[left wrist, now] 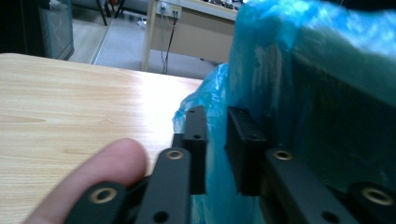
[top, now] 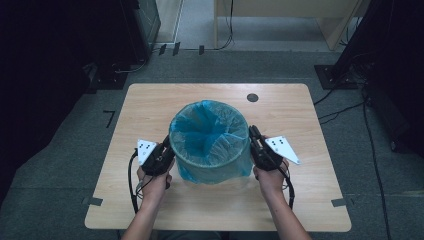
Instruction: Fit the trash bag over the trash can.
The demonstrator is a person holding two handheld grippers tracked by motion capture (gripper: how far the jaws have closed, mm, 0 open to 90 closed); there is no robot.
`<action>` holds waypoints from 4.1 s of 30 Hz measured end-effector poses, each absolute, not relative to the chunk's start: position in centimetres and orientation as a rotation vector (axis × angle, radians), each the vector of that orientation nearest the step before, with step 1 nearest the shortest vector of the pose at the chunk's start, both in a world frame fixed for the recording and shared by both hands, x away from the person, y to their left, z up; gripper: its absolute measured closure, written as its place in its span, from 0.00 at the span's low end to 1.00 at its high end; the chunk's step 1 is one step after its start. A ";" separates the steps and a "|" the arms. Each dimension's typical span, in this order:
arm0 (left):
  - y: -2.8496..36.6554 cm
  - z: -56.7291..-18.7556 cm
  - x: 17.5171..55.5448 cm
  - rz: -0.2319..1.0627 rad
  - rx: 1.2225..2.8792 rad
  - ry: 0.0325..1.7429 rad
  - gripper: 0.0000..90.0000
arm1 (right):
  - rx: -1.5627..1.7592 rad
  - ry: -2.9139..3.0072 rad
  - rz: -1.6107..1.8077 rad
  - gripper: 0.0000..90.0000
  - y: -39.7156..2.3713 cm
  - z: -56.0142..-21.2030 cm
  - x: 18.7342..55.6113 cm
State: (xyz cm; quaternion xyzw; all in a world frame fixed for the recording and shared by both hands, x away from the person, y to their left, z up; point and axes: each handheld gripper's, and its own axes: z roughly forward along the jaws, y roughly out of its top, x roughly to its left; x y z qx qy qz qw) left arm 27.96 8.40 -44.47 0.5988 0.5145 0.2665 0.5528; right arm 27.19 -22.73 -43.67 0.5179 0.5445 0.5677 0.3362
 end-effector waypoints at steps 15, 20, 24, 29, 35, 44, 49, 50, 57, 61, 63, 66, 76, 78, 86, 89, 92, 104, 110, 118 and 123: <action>7.6 -47.1 25.5 0.670 1.473 1.173 1.00 | 1.388 1.554 1.484 1.00 -22.0 -48.5 25.6; 8.1 -47.0 25.1 0.678 1.485 1.163 0.92 | 1.355 1.594 1.478 1.00 -22.3 -48.5 25.3; 9.7 -46.6 25.1 0.674 1.459 1.166 0.61 | 1.337 1.568 1.489 1.00 -23.2 -47.4 25.4; 11.4 -46.5 25.0 0.725 1.498 1.218 0.31 | 1.266 1.575 1.520 0.97 -25.0 -46.0 25.8; 13.6 -47.5 25.0 0.748 1.627 1.333 0.13 | 1.146 1.591 1.580 1.00 -27.3 -44.4 26.0; 16.2 -49.4 24.8 0.716 1.799 1.426 0.00 | 0.851 1.664 1.586 1.00 -28.1 -40.5 26.3; 16.9 -50.0 25.0 0.716 1.844 1.472 0.00 | 0.735 1.715 1.583 1.00 -27.8 -38.4 26.6; 17.0 -50.1 25.0 0.717 1.858 1.479 0.00 | 0.707 1.736 1.575 1.00 -27.7 -38.1 26.6; 17.8 -51.0 25.1 0.688 1.938 1.511 0.00 | 0.431 1.915 1.557 1.00 -25.7 -35.2 26.9; 18.4 -51.5 25.2 0.692 1.960 1.514 0.00 | 0.278 2.011 1.561 1.00 -24.1 -33.4 26.9; 18.6 -51.7 25.3 0.658 1.958 1.515 0.00 | 0.212 2.048 1.565 1.00 -23.4 -32.7 27.0; 18.8 -51.8 25.4 0.639 1.946 1.512 0.00 | 0.107 2.112 1.563 1.00 -22.4 -31.9 27.3; 19.0 -51.9 25.7 0.625 1.941 1.497 0.00 | -0.123 2.269 1.500 1.00 -18.9 -30.7 28.5; 19.0 -51.9 25.7 0.625 1.941 1.497 0.00 | -0.174 2.304 1.489 1.00 -18.4 -30.6 28.8; 18.9 -51.9 25.8 0.623 1.942 1.496 0.00 | -0.453 2.506 1.291 1.00 -15.5 -30.3 29.6; 18.9 -51.9 25.8 0.623 1.941 1.496 0.00 | -0.525 2.561 1.195 1.00 -14.4 -30.4 29.8; 18.9 -51.9 25.8 0.623 1.942 1.496 0.00 | -0.585 2.613 1.143 1.00 -13.6 -30.5 30.1; 18.9 -51.9 25.8 0.622 1.941 1.496 0.00 | -0.704 2.752 0.939 1.00 -11.0 -33.4 31.3; 19.0 -51.9 25.9 0.621 1.944 1.493 0.00 | -0.750 2.834 0.815 1.00 -9.7 -35.9 31.5; 19.0 -51.9 25.9 0.621 1.944 1.493 0.00 | -0.775 2.945 0.701 1.00 -8.9 -38.6 32.2; 19.0 -51.9 25.9 0.620 1.944 1.492 0.00 | -0.764 2.998 0.635 1.00 -8.4 -39.5 32.4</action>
